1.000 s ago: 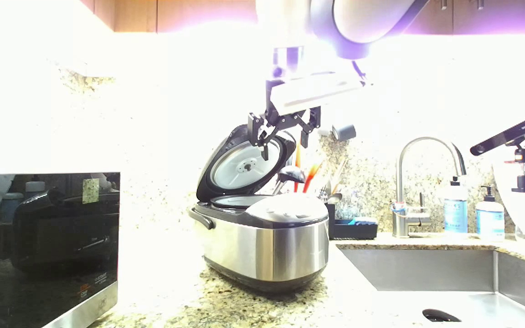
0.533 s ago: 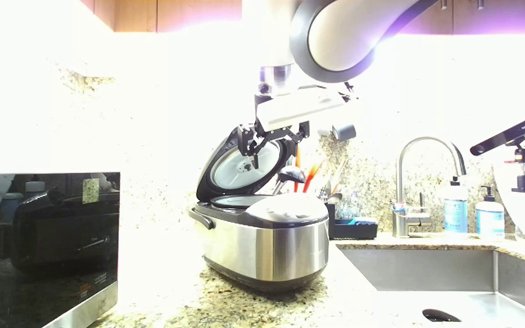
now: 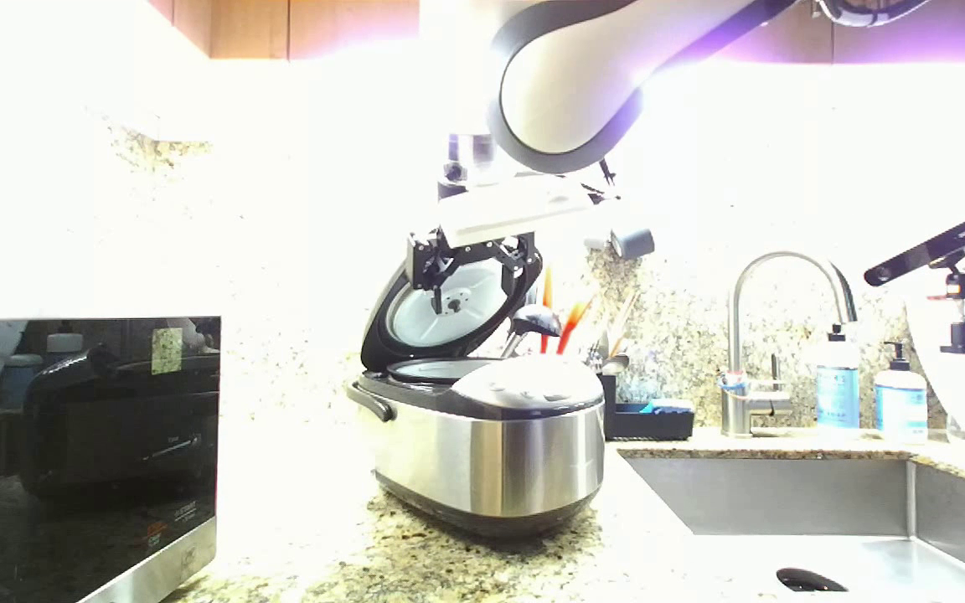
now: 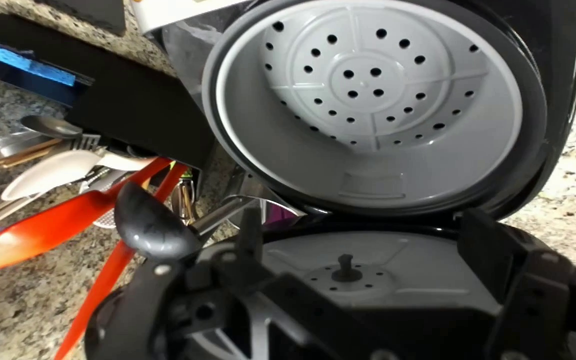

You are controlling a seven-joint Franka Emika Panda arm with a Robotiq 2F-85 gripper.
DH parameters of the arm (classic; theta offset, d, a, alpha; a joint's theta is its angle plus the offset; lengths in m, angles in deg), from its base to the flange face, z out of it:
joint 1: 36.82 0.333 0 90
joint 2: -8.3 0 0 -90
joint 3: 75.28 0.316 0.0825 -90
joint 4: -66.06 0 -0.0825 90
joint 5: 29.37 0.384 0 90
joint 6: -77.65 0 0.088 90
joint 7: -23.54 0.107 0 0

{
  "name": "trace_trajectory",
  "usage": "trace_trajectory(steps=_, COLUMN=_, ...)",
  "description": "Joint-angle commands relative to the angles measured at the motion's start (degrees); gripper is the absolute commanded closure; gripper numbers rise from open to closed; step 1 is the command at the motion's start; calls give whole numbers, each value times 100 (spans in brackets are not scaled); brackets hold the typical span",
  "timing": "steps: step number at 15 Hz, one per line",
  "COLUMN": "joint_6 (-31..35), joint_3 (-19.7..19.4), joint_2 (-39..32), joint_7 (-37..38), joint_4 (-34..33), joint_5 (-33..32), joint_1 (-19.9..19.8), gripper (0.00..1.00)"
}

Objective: Open the lid of the cooker wider

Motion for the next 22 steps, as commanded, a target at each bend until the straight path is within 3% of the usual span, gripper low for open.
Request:
trace_trajectory(steps=1, joint_6=-146, joint_3=-219, joint_2=-546, joint_7=-398, joint_4=-972, joint_5=425, joint_1=35, gripper=0)
trace_trajectory(steps=7, joint_6=-114, joint_3=-554, joint_2=-785, joint_7=-521, joint_4=-1749, joint_5=707, joint_1=72, gripper=0)
trace_trajectory(steps=12, joint_6=-110, joint_3=-504, joint_2=-844, joint_7=-398, joint_4=-2216, joint_5=449, joint_1=16, gripper=0)
trace_trajectory(steps=22, joint_6=-111, joint_3=-1133, joint_2=-1415, joint_7=214, joint_4=-2942, joint_5=-95, joint_1=122, gripper=0)
